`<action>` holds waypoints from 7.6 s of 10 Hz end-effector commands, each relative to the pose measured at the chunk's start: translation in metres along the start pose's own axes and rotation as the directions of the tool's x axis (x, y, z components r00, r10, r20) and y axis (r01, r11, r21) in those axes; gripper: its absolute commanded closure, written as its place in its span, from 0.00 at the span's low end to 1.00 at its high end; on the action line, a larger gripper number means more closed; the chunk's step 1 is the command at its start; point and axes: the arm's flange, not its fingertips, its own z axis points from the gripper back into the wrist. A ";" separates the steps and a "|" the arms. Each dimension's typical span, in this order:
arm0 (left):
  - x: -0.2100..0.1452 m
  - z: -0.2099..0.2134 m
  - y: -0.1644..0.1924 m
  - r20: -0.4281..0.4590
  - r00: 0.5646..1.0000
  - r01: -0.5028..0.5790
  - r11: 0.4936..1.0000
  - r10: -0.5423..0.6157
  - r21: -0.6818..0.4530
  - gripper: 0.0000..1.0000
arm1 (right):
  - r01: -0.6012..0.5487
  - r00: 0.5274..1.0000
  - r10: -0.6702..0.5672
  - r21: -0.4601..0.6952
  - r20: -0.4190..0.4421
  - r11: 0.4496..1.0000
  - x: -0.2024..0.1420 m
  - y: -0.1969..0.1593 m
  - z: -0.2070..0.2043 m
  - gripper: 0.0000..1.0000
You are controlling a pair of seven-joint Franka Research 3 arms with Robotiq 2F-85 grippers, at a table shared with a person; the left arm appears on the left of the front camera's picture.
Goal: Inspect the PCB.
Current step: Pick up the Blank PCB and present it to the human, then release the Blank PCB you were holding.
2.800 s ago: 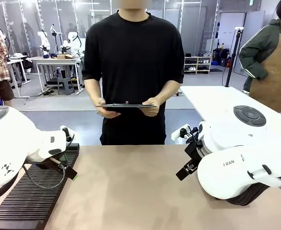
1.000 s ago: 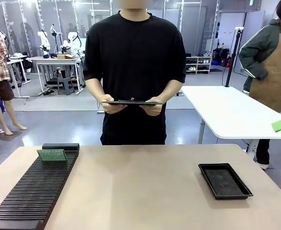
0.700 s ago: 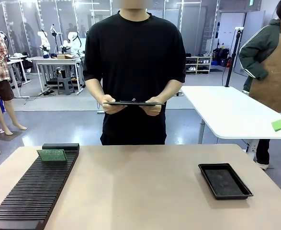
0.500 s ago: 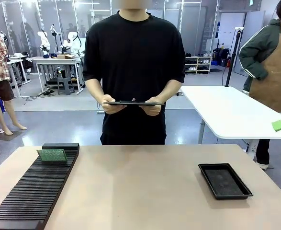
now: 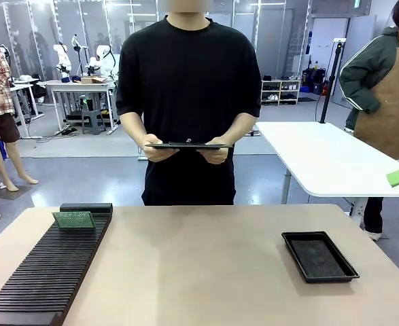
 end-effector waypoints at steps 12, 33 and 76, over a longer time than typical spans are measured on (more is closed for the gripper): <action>0.092 -0.121 0.053 -0.476 0.439 0.846 0.529 -0.762 -0.066 0.00 | -0.016 1.000 0.016 0.004 -0.005 1.000 0.000 0.000 0.000 0.00; 0.083 -0.378 0.211 -0.371 0.500 0.804 0.579 -0.782 -0.137 1.00 | -0.016 1.000 0.016 0.004 -0.005 1.000 0.000 0.000 0.000 0.00; 0.048 -0.372 0.174 -0.193 0.875 -0.385 0.394 0.445 -0.835 1.00 | -0.016 1.000 0.016 0.004 -0.005 1.000 0.000 0.000 0.000 0.00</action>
